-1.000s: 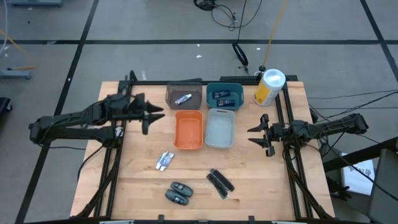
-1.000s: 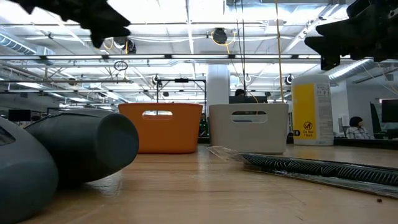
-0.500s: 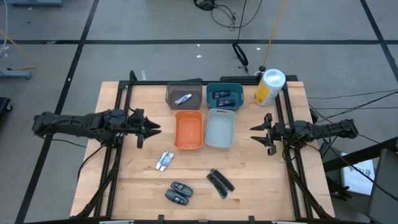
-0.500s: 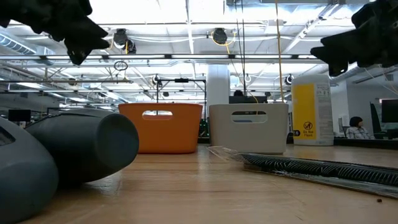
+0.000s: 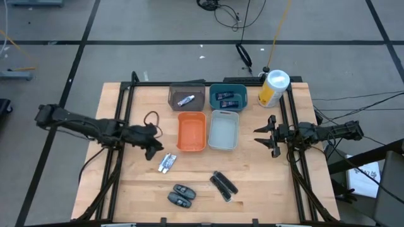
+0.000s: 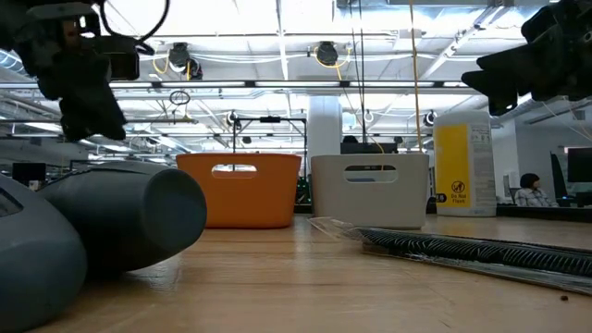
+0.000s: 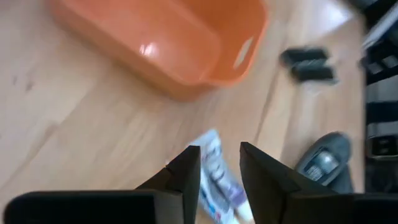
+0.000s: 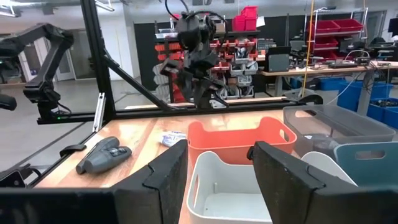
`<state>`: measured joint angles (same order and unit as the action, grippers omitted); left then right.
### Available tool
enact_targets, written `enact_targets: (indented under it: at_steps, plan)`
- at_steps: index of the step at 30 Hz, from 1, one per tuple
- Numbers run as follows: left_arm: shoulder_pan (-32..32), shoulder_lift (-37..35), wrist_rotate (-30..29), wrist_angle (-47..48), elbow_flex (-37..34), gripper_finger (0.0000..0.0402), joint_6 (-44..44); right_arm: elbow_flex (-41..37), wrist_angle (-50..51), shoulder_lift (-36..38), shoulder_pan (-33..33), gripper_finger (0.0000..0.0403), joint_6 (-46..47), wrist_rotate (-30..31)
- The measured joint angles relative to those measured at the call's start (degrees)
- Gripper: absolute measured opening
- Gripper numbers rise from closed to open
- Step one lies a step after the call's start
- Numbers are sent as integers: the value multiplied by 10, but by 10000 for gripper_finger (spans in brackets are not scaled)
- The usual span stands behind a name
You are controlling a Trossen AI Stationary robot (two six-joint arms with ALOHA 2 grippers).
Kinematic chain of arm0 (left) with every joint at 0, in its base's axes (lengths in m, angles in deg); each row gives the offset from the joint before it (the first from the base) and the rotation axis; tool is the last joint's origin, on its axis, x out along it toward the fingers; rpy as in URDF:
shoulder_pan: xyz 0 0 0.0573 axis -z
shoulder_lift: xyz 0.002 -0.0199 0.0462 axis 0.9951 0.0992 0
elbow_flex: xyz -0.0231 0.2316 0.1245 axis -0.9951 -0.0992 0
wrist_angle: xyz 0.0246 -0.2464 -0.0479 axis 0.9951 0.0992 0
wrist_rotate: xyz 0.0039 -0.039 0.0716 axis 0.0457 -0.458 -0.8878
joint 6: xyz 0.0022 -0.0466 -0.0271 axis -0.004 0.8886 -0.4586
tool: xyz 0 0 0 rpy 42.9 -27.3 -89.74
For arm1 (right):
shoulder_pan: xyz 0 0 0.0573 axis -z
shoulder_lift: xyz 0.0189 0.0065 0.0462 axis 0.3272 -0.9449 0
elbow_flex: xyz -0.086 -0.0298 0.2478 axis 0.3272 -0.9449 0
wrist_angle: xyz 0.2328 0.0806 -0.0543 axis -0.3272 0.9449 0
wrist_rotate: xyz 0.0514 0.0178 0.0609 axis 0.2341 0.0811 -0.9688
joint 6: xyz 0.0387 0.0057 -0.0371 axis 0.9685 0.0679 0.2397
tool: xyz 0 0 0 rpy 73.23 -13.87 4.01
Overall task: Pick & Place Travel size toiletries
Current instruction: Put the left white toothpaste into the black transparent bin
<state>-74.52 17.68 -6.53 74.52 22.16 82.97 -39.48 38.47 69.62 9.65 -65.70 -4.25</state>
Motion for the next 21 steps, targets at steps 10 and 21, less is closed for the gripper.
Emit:
enact_targets:
  at_steps: [10, 21]
  plan:
    - [83, 199, 1, 174, 188, 5, 87, 0, 1, 0, 0, 171, 0, 0]
    - [102, 356, -48, 233, 217, 62, 243, 0, 2, 0, 0, 171, 0, 0]
